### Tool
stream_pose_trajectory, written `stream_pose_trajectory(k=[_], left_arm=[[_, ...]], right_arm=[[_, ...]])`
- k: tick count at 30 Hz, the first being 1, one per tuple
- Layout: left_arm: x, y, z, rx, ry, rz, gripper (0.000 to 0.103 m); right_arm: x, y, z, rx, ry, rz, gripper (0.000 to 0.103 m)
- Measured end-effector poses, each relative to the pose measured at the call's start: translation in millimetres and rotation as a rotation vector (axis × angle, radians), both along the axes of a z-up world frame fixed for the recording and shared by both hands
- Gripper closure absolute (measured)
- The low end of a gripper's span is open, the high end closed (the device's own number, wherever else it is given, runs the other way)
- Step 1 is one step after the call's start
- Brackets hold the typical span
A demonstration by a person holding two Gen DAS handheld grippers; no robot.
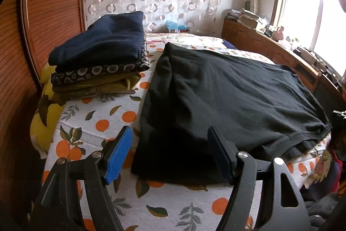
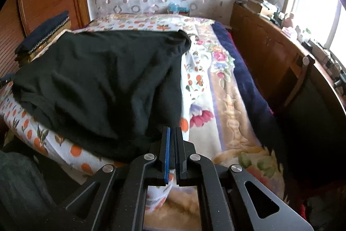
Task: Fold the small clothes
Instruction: 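Smooth the folded shirt and grasp its edge with the left gripper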
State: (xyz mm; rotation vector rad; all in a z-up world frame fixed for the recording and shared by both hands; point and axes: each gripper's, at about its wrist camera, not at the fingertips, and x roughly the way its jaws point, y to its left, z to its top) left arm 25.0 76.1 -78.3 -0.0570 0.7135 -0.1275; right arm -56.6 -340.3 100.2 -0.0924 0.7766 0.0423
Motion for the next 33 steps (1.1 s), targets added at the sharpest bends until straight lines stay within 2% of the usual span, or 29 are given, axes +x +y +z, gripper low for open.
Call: stream_pose_trajectory(k=[7,13,15,17,27,33], left_arm=[[14,6,-10,0.03,0.046,0.008,0.027],[19,5,-17,0.036,0.07,0.006,0.027],[19,5,-19,0.037,0.077,0.005,0.027],[20,6,-21,0.039,0.083,0.005,0.027],[23,6,-24,0.039,0.103,-0.002,0.027],[26,2,-25,0.043,0.125,-0.038,0.027]], right_arm=[[9,13,-5,0.001,-0.039,0.023,0.096],[23,34,-14,0.013,-0.062,0.081,0.086],[29,43,-17,0.02,-0.067,0.106,0.072],[38,49,-23,0.029,-0.069,0.126,0.063],[66,71,-57,0.009,-0.009,0.192,0.061],[65,69,-67,0.028,-0.051,0.188,0.055]])
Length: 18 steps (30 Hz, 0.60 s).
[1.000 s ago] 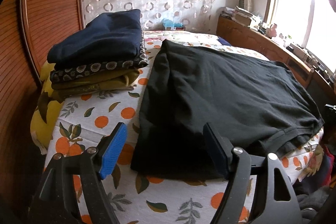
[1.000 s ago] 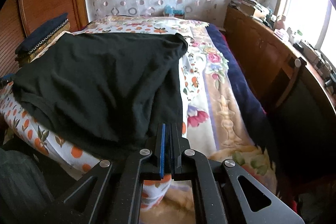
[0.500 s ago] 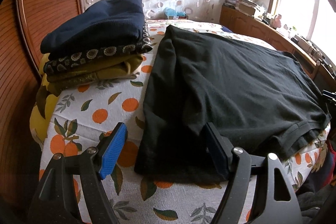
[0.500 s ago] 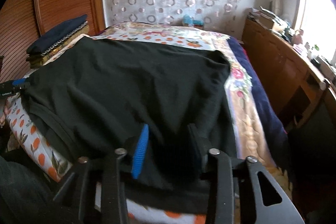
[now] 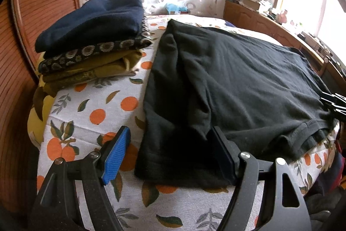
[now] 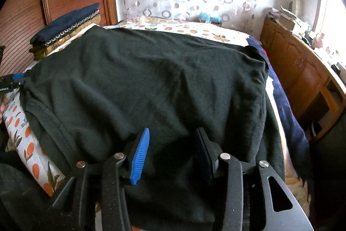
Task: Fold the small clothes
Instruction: 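Smooth the folded shirt and grasp its edge with the left gripper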
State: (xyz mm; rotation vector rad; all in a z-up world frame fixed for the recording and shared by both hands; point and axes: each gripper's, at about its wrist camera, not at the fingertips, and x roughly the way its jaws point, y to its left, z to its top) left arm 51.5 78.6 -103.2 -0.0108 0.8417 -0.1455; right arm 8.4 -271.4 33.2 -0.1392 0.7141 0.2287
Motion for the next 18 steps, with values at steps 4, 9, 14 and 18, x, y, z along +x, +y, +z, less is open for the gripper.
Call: stream_pose_trajectory(k=[4,9,14,18], left_arm=[[4,-8,1,-0.006,0.017,-0.065,0.027],[6,-9,3,-0.004,0.006,-0.067,0.049],[1,-10,10,-0.051,-0.026,-0.107,0.091],[-9,-18,33,-0.08,-0.111,-0.127,0.091]], right_arm=[[-4,4,-5,0.007,-0.031,-0.002,0.053],[-10,7,-7,0.012,-0.057,-0.003,0.052],[-14,7,-9,0.019,-0.078,-0.003,0.051],[-17,7,-10,0.023,-0.084,-0.008,0.05]])
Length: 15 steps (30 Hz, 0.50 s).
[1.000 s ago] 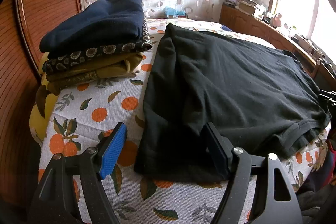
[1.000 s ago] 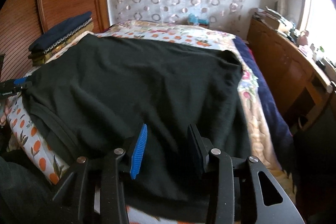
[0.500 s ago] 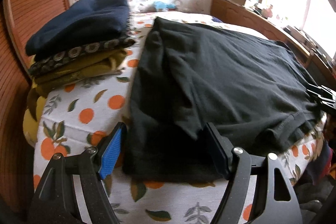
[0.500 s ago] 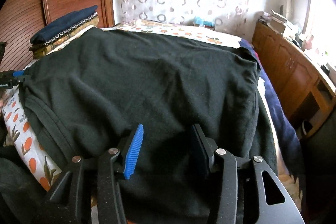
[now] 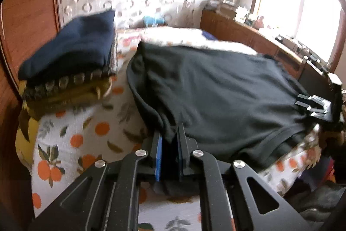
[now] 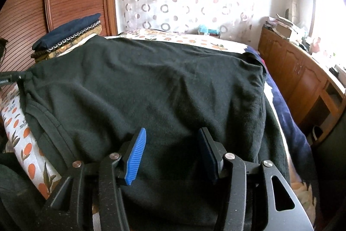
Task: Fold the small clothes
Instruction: 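Smooth the folded shirt and grasp its edge with the left gripper, then lift the shirt edge with the left gripper, fold it over, and open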
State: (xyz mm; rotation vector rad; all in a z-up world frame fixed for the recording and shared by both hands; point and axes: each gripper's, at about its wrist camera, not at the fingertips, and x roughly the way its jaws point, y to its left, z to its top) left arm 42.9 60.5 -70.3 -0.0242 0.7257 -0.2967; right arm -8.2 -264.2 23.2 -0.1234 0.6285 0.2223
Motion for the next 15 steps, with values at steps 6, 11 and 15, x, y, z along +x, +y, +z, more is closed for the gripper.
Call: stream_pose_trajectory(k=[6,11,15], left_arm=[[-6,-17,30,-0.029,-0.087,-0.03,0.091],[-1,-32,41,-0.052,-0.113,-0.062,0.091],[10,-55,56,-0.031,-0.127,-0.125,0.092]], right_arm=[[1,-2,0,0.004,-0.002,-0.008,0.045],[0,-2,0,0.003,-0.008,-0.008,0.044],[0,-2,1,0.002,0.01,-0.033,0.043]])
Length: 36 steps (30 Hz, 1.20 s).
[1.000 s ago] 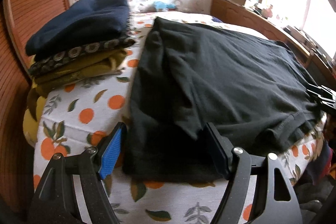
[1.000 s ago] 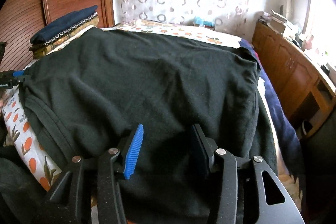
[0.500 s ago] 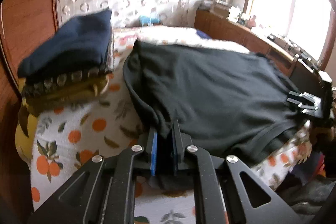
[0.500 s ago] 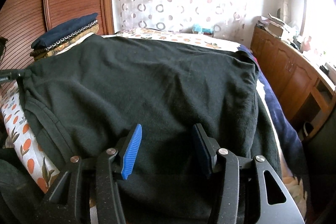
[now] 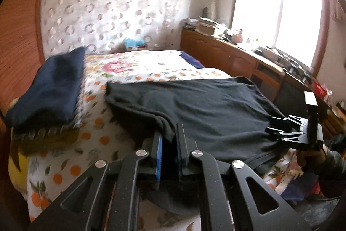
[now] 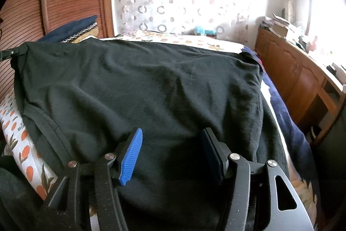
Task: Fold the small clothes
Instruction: 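Lift the shirt edge with the left gripper, fold it over, and open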
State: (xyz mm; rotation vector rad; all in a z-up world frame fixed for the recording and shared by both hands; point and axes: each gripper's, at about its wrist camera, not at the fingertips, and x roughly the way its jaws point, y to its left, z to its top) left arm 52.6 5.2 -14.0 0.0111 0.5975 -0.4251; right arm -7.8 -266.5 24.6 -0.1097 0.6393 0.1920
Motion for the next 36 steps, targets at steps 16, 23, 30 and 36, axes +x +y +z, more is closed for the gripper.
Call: stream_pose_trajectory(k=[16,23,30,36], left_arm=[[32,-144,90,0.016,-0.13,-0.307,0.093],[29,-198,97,0.017,-0.083,-0.433,0.093],[22,-229,69,0.053,-0.003,-0.496,0.059],[14,-211,61,0.068,-0.032,-0.44,0.035]], right_arm=[[-38,-31,50,-0.013,-0.058,-0.084,0.043],[-50,-48,57,-0.009,-0.094,-0.128,0.043],[-55,-61,60,-0.003,-0.102,-0.165,0.043],[-50,-61,53,0.002,-0.091,-0.163,0.043]])
